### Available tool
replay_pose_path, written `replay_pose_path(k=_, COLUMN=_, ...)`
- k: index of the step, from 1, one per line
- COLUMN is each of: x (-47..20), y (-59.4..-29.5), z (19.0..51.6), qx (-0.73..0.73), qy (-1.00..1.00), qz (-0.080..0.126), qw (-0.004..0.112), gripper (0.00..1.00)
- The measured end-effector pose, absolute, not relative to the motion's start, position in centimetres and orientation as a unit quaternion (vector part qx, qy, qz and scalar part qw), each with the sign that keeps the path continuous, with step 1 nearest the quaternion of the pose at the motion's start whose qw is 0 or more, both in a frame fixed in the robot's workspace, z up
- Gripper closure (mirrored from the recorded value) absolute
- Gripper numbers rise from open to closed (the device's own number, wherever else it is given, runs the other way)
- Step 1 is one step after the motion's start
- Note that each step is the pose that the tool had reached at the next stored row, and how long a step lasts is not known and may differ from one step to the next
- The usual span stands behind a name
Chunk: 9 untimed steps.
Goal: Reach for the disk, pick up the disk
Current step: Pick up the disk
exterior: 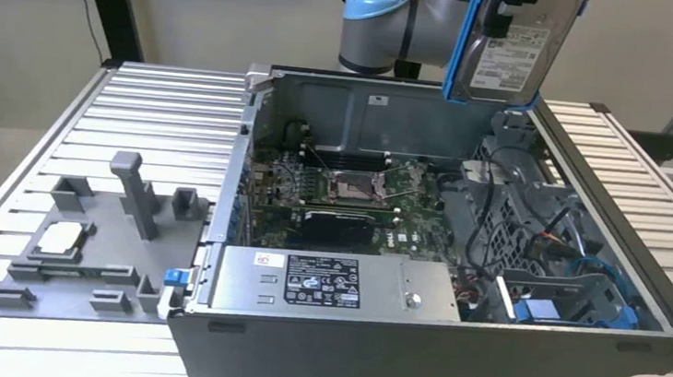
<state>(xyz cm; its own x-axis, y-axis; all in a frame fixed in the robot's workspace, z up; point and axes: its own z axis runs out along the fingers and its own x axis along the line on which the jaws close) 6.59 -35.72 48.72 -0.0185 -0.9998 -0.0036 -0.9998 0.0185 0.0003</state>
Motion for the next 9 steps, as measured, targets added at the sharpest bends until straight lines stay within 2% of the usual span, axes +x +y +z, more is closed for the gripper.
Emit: replay_pose_path(k=9, x=6.60, y=-36.55, z=48.72, qx=-0.701, qy=0.714, qz=0.001, qw=0.001, gripper=1.00)
